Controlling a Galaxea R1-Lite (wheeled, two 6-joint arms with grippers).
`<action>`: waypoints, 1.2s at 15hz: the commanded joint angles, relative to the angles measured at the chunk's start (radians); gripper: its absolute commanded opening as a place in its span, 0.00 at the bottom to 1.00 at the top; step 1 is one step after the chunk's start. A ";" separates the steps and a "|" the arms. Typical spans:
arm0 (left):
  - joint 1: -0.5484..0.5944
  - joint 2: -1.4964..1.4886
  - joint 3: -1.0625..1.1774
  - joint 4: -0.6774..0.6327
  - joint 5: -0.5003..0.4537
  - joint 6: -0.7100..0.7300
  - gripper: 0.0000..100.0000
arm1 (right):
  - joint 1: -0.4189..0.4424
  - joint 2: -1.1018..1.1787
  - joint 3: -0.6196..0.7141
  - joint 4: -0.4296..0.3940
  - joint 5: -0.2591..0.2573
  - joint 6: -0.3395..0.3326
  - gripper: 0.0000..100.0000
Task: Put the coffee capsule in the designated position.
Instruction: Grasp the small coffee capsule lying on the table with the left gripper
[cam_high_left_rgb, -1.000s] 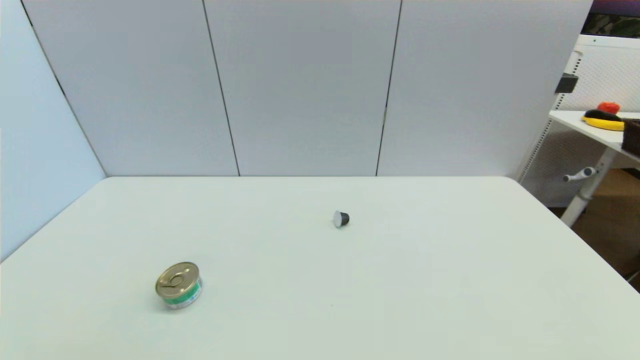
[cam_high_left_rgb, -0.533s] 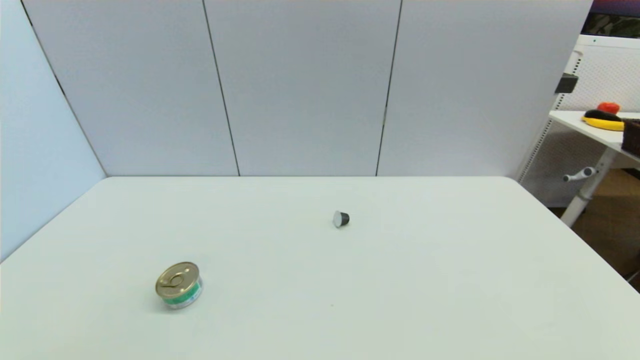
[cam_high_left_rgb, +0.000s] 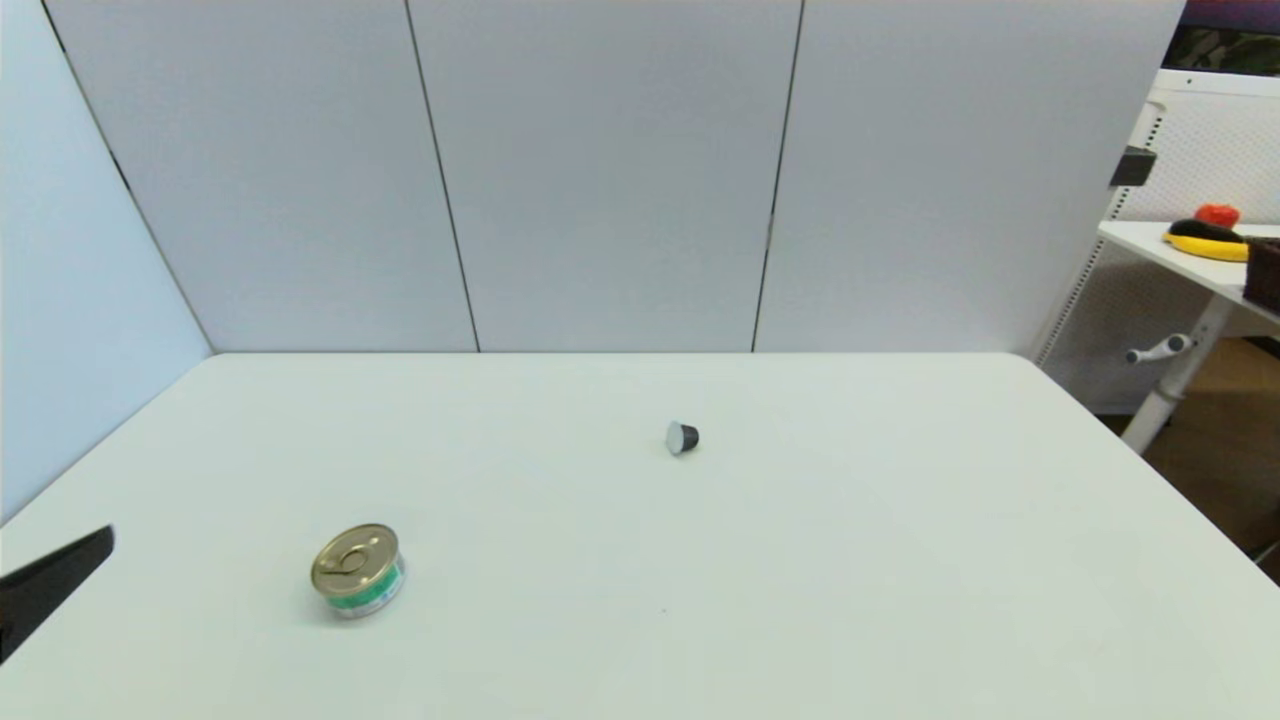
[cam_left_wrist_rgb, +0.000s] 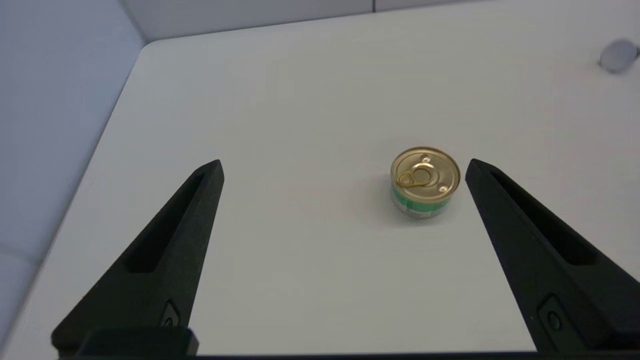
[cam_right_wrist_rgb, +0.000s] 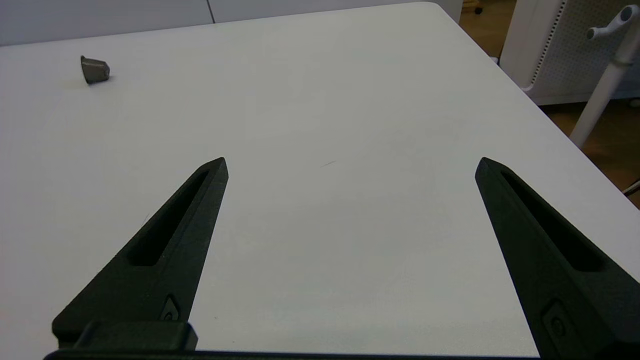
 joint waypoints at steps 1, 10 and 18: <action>-0.079 0.709 -0.535 0.088 -0.289 0.302 1.00 | 0.000 0.001 0.000 0.000 -0.001 0.000 1.00; -0.372 1.218 -1.023 0.156 -0.533 0.299 1.00 | 0.000 0.001 0.000 0.000 -0.001 0.000 1.00; -0.443 1.491 -1.336 0.343 -0.821 0.391 1.00 | 0.000 0.001 0.000 0.000 -0.001 0.000 1.00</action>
